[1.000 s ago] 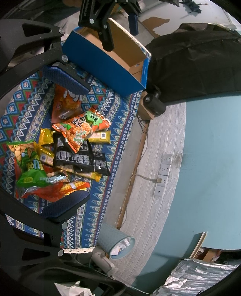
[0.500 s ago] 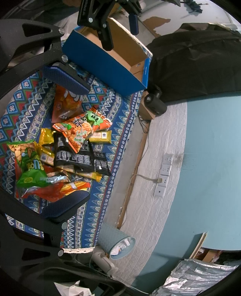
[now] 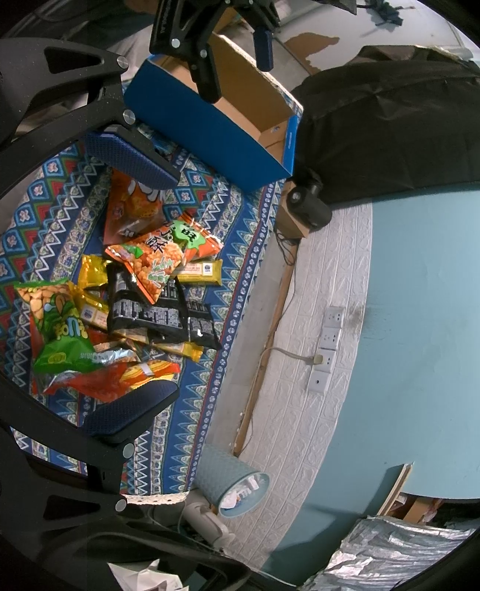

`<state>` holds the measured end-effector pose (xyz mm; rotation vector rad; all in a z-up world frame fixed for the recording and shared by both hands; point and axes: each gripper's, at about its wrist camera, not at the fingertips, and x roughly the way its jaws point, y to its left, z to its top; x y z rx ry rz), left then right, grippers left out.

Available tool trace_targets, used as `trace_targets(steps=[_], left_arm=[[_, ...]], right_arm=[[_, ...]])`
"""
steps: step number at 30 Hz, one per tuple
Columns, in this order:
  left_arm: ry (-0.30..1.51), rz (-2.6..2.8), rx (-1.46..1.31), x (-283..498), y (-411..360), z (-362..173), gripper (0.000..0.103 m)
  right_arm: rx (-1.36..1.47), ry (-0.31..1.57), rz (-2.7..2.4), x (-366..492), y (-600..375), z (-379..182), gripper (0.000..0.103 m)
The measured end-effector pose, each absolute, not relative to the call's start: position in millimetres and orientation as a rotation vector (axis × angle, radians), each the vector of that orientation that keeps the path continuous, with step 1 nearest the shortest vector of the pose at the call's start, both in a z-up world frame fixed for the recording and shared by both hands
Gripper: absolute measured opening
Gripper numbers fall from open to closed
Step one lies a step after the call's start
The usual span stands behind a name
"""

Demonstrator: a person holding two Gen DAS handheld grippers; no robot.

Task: Organize snacks
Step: 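Lower left tool onto orange puff bag while right tool lowers onto green peanut bag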

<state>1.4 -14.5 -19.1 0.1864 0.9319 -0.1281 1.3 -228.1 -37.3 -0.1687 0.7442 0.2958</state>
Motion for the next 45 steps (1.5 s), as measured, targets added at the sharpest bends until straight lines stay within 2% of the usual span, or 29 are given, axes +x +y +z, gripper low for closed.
trace_targets(steps=[22, 35, 45], left_arm=[[1.057, -0.29, 0.235, 14.9, -47.0, -61.1, 0.101], [1.167, -0.364, 0.275, 34.4, -64.6, -105.2, 0.101], [1.254, -0.397, 0.387, 39.2, -86.2, -140.5, 0.101]], right_arm=[[-0.143, 0.812, 0.221, 7.7, -261.0, -51.6, 0.1], [-0.022, 0.991, 0.127, 10.2, -319.9, -108.3, 0.1], [-0.042, 1.087, 0.15, 10.7, -316.7, -145.6, 0.1]])
